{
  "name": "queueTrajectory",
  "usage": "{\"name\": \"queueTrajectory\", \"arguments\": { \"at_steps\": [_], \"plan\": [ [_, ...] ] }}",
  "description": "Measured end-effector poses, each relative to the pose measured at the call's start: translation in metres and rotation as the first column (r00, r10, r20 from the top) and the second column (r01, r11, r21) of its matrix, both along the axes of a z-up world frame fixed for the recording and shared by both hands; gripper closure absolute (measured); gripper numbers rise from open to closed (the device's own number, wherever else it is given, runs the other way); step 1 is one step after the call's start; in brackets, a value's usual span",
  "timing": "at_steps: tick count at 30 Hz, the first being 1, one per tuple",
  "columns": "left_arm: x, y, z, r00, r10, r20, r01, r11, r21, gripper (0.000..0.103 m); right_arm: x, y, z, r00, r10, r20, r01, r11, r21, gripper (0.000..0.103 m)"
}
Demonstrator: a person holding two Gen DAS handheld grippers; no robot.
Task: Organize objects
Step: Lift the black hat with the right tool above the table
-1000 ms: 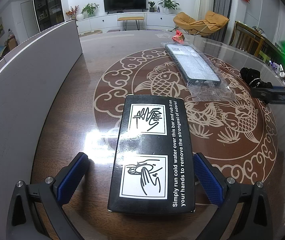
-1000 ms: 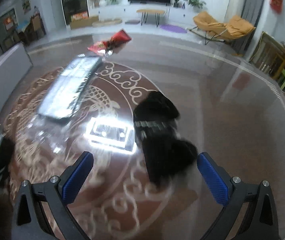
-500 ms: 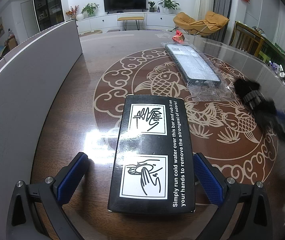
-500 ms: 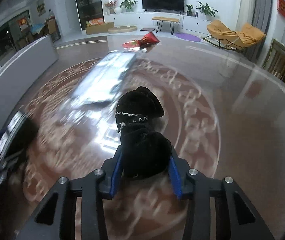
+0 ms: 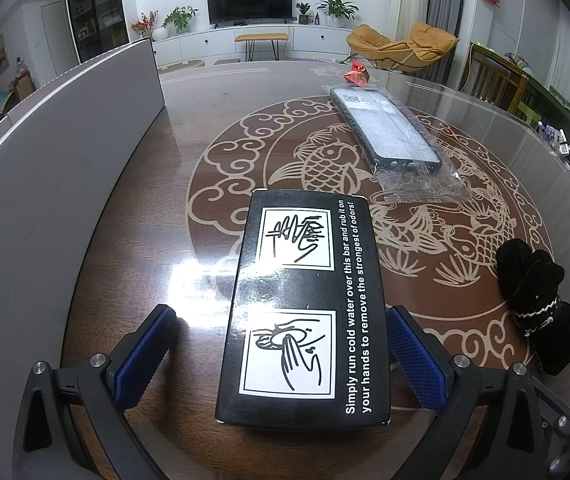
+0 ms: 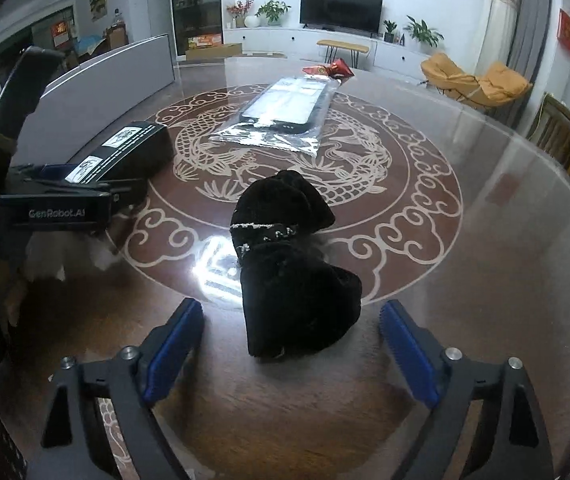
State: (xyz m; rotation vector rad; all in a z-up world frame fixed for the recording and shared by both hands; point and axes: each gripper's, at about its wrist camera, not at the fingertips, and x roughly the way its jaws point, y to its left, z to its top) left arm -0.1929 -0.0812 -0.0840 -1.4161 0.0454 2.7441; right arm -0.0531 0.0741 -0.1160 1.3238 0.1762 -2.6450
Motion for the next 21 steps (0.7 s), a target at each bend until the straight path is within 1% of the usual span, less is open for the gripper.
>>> {"name": "queueTrajectory", "arguments": {
  "at_steps": [1,3,4,21],
  "plan": [
    [0.0000,0.0000,0.0000,1.000,0.000,0.000,0.000,1.000,0.000,0.000,-0.0016,0.0030,-0.0014,1.000,-0.012,0.012,0.013,1.000,-0.013,0.005],
    [0.0001,-0.0001,0.0000,1.000,0.000,0.000,0.000,1.000,0.000,0.000,-0.0007,0.0069,-0.0019,0.999,-0.040,0.022,0.040,0.999,-0.022,0.001],
    [0.0002,-0.0002,-0.0001,1.000,0.000,0.000,0.000,1.000,0.000,0.000,-0.0010,0.0073,-0.0021,0.999,-0.048,0.024,0.049,0.999,-0.018,0.000],
    [0.0004,-0.0001,0.0003,1.000,0.000,0.001,0.000,1.000,0.000,0.000,-0.0019,0.0077,-0.0025,0.998,-0.049,0.024,0.050,0.999,-0.012,0.000]
  ]
}}
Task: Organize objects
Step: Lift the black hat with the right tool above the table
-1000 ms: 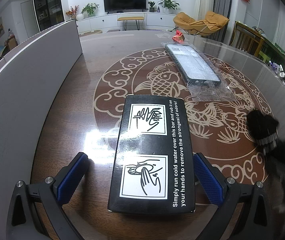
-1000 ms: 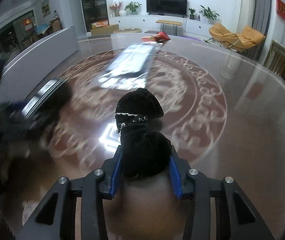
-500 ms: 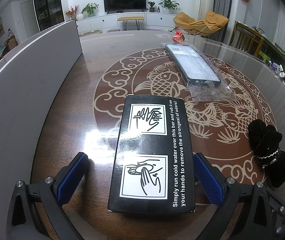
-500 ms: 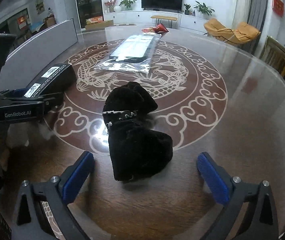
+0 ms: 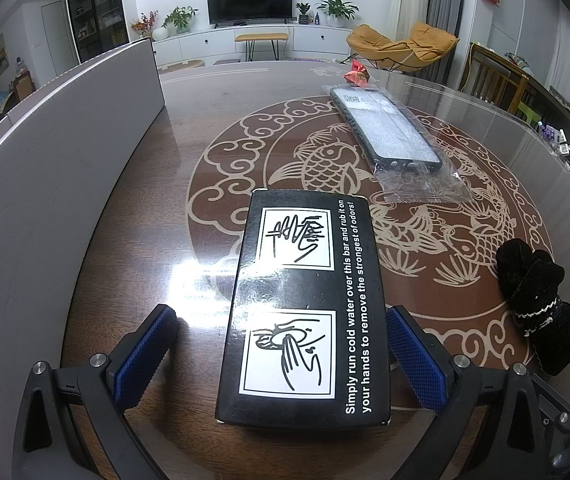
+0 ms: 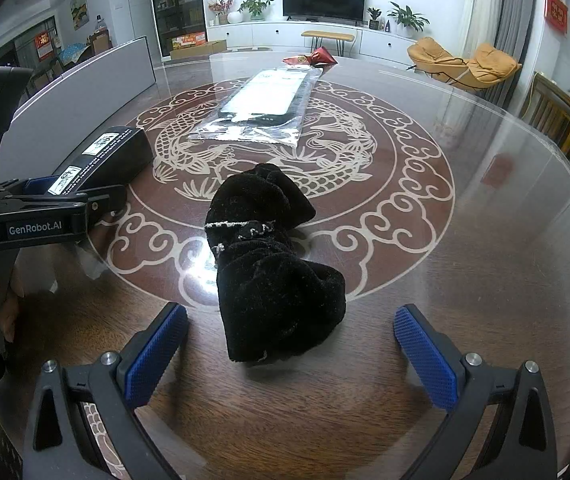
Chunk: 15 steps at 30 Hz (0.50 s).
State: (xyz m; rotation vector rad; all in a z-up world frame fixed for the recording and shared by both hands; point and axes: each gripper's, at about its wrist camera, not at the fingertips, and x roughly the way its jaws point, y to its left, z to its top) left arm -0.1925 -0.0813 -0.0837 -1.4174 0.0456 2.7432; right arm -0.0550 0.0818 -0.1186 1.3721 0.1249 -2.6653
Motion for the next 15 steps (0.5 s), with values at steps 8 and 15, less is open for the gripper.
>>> {"name": "queueTrajectory", "arguments": {
  "at_steps": [8,15],
  "plan": [
    [0.000,0.000,0.000,1.000,-0.001,0.001,0.001,1.000,0.000,0.000,0.000,0.000,0.000,1.000,0.000,0.000,0.000,1.000,0.000,0.000],
    [-0.010,-0.004,0.002,0.989,-0.070,0.132,0.072,0.997,-0.010,0.000,0.000,0.000,0.000,1.000,0.000,0.000,0.000,1.000,0.000,0.000]
  ]
}}
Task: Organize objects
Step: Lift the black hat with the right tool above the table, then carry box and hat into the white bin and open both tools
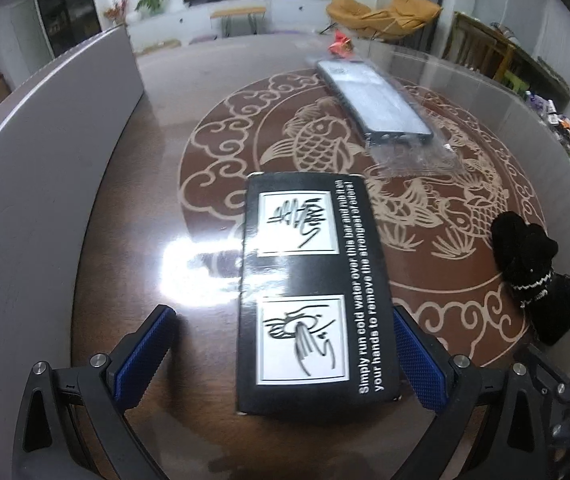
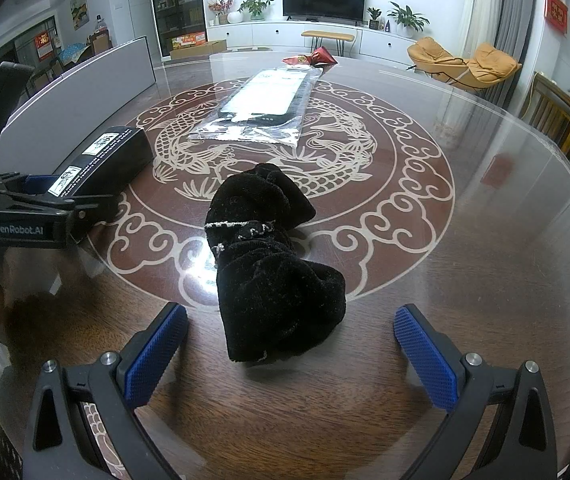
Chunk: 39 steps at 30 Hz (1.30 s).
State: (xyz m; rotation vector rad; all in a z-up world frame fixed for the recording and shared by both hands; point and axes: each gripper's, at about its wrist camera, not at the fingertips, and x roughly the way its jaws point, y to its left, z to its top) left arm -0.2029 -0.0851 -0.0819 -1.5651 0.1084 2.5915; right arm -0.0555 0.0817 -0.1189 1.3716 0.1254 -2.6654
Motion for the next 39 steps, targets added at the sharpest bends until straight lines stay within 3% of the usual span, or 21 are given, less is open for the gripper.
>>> {"name": "queueTrajectory", "arguments": {
  "at_steps": [3,4,5,6,7,8,9,10,11,12,13,16,24,27,31,36,39],
  "plan": [
    [-0.005,0.001,0.000,0.999,0.015,0.033,-0.014,1.000,-0.006,0.000,0.000,0.000,0.000,1.000,0.001,0.001,-0.001,1.000,-0.001,0.000],
    [-0.005,0.002,0.001,1.000,0.012,0.024,-0.012,1.000,-0.008,0.007,-0.001,0.000,0.001,1.000,0.010,0.015,-0.010,1.000,-0.002,0.000],
    [-0.003,0.002,0.004,1.000,0.002,-0.002,-0.002,1.000,-0.003,0.028,-0.004,0.001,0.002,0.999,0.030,0.040,-0.030,1.000,0.003,0.000],
    [0.000,0.004,0.007,0.999,-0.021,-0.036,0.021,1.000,0.002,0.037,-0.009,0.002,0.003,0.996,0.051,0.077,-0.051,0.999,0.002,0.000],
    [0.000,0.007,0.007,0.998,-0.033,-0.048,0.033,0.999,-0.009,0.045,-0.015,0.006,0.007,0.993,0.061,0.103,-0.058,0.998,-0.028,0.001],
    [0.001,0.008,0.007,0.997,-0.040,-0.059,0.038,0.999,-0.024,0.045,-0.019,0.010,0.013,0.993,0.064,0.098,-0.059,0.997,-0.059,0.003],
    [0.003,0.009,0.007,0.997,-0.045,-0.068,0.043,0.999,-0.020,0.045,-0.022,0.012,0.017,0.994,0.067,0.088,-0.061,0.996,-0.069,0.017],
    [0.006,0.007,0.007,0.997,-0.041,-0.070,0.040,0.999,-0.002,0.045,-0.029,0.012,0.021,0.992,0.084,0.092,-0.078,0.995,-0.065,0.038],
    [0.011,0.005,0.007,0.997,-0.031,-0.071,0.033,0.999,0.021,0.045,-0.033,0.009,0.021,0.989,0.107,0.107,-0.100,0.993,-0.064,0.047],
    [0.017,0.003,0.008,0.997,-0.024,-0.075,0.027,0.999,0.038,0.045,-0.036,0.005,0.020,0.984,0.129,0.122,-0.122,0.991,-0.058,0.063],
    [0.025,0.001,0.011,0.997,-0.017,-0.081,0.022,0.998,0.066,0.045,-0.037,0.000,0.019,0.980,0.146,0.137,-0.141,0.989,-0.041,0.066],
    [0.055,-0.008,0.024,0.995,-0.006,-0.102,0.020,0.991,0.135,0.045,-0.025,-0.006,0.027,0.980,0.154,0.123,-0.149,0.988,-0.043,0.067],
    [0.127,-0.058,0.101,0.978,0.065,-0.197,0.004,0.944,0.331,0.045,0.001,-0.038,0.075,0.983,0.167,0.070,-0.147,0.961,-0.235,0.067],
    [0.144,-0.098,0.138,0.957,0.116,-0.265,-0.027,0.948,0.318,0.045,0.002,-0.072,0.102,0.973,0.229,0.026,-0.213,0.937,-0.275,0.067],
    [0.153,-0.168,0.165,0.925,0.221,-0.310,-0.143,0.956,0.256,0.045,0.002,-0.131,0.138,0.945,0.325,-0.028,-0.313,0.883,-0.350,0.067],
    [0.156,-0.252,0.157,0.882,0.382,-0.276,-0.344,0.922,0.178,0.045,0.001,-0.208,0.163,0.894,0.444,-0.067,-0.436,0.821,-0.368,0.067],
    [0.155,-0.279,0.140,0.874,0.423,-0.239,-0.402,0.906,0.134,0.045,0.004,-0.254,0.168,0.857,0.511,-0.070,-0.499,0.785,-0.367,0.067]
  ]
}}
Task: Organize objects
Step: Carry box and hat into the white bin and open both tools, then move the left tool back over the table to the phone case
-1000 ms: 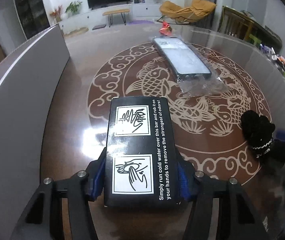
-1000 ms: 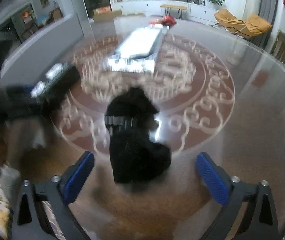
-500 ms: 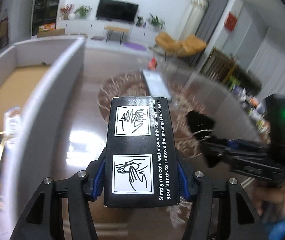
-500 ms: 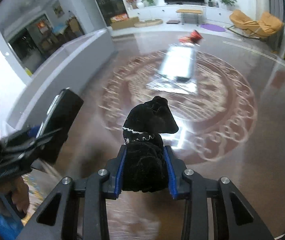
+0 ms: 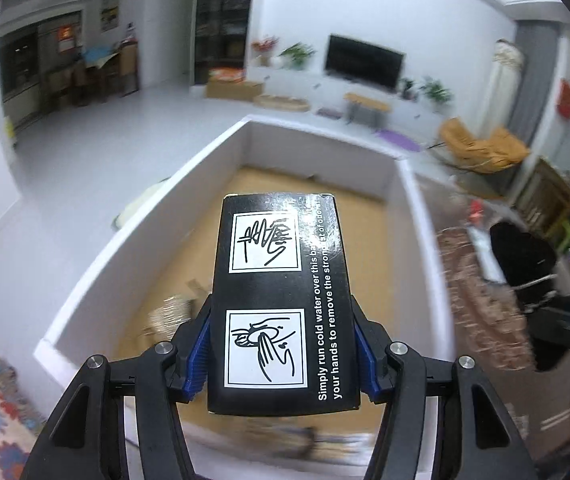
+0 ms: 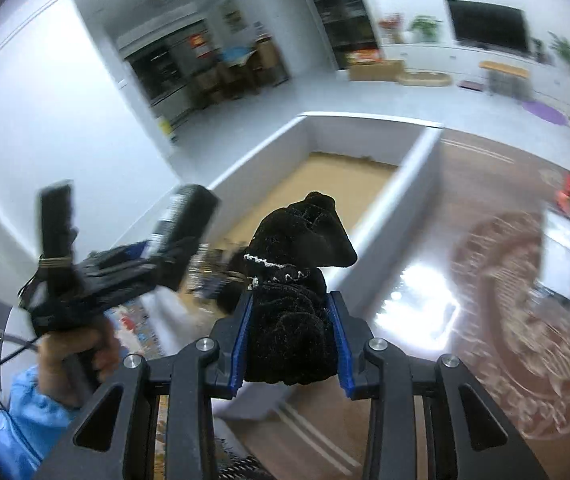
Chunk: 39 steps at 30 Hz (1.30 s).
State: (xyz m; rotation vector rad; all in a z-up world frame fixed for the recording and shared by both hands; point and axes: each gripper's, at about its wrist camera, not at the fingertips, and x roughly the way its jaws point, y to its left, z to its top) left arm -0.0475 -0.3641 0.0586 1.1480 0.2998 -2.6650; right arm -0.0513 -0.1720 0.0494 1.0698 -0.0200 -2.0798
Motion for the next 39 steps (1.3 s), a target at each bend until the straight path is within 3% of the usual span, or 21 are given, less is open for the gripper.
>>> {"name": "queueTrajectory", "arguments": {
  "at_steps": [3,5,6,7,9,11,18,23,30,32,34,39],
  "plan": [
    [-0.007,-0.014,-0.022,0.997,0.026,0.067,-0.026,1.000,-0.005,0.041,0.001,-0.045,-0.009,0.998,0.069,0.015,-0.069,0.997,0.019,0.062],
    [-0.009,-0.020,-0.033,0.991,0.078,0.105,-0.075,0.997,-0.030,0.020,0.000,-0.077,-0.028,0.993,0.103,0.055,-0.107,0.992,0.072,0.038],
    [-0.006,-0.022,-0.034,0.988,0.116,0.101,-0.111,0.992,-0.052,0.018,0.001,-0.086,-0.034,0.992,0.110,0.068,-0.116,0.989,0.088,0.024],
    [-0.001,-0.023,-0.035,0.986,0.142,0.085,-0.136,0.988,-0.072,0.017,0.003,-0.092,-0.041,0.992,0.108,0.065,-0.115,0.988,0.103,0.024],
    [0.009,-0.024,-0.034,0.983,0.178,0.054,-0.172,0.980,-0.101,0.011,0.013,-0.088,-0.042,0.995,0.097,0.018,-0.099,0.990,0.103,0.022],
    [0.015,-0.022,-0.033,0.980,0.195,0.033,-0.190,0.975,-0.113,0.004,0.024,-0.073,-0.038,0.996,0.072,-0.048,-0.067,0.993,0.098,0.014],
    [0.037,0.004,-0.025,0.984,0.175,-0.032,-0.177,0.979,-0.103,0.004,0.024,0.011,-0.044,0.973,-0.104,-0.206,0.130,0.984,0.118,0.001],
    [0.045,0.037,-0.004,0.991,0.100,-0.085,-0.105,0.993,-0.056,0.004,0.004,0.107,-0.093,0.941,-0.281,-0.187,0.322,0.914,0.247,0.001],
    [0.029,0.116,0.031,0.984,-0.084,-0.156,0.083,0.996,-0.013,0.004,-0.006,0.252,-0.131,0.847,-0.485,-0.215,0.531,0.762,0.371,0.001],
    [0.020,0.144,0.038,0.976,-0.151,-0.156,0.151,0.988,-0.010,0.004,-0.014,0.282,-0.139,0.821,-0.523,-0.228,0.569,0.715,0.406,0.001],
    [0.007,0.180,0.042,0.961,-0.238,-0.141,0.239,0.971,-0.010,0.003,-0.015,0.305,-0.144,0.802,-0.553,-0.226,0.593,0.693,0.409,0.001],
    [-0.031,0.256,0.027,0.913,-0.401,-0.068,0.402,0.916,-0.009,0.003,-0.016,0.333,-0.152,0.788,-0.581,-0.203,0.609,0.686,0.398,0.001]
  ]
}}
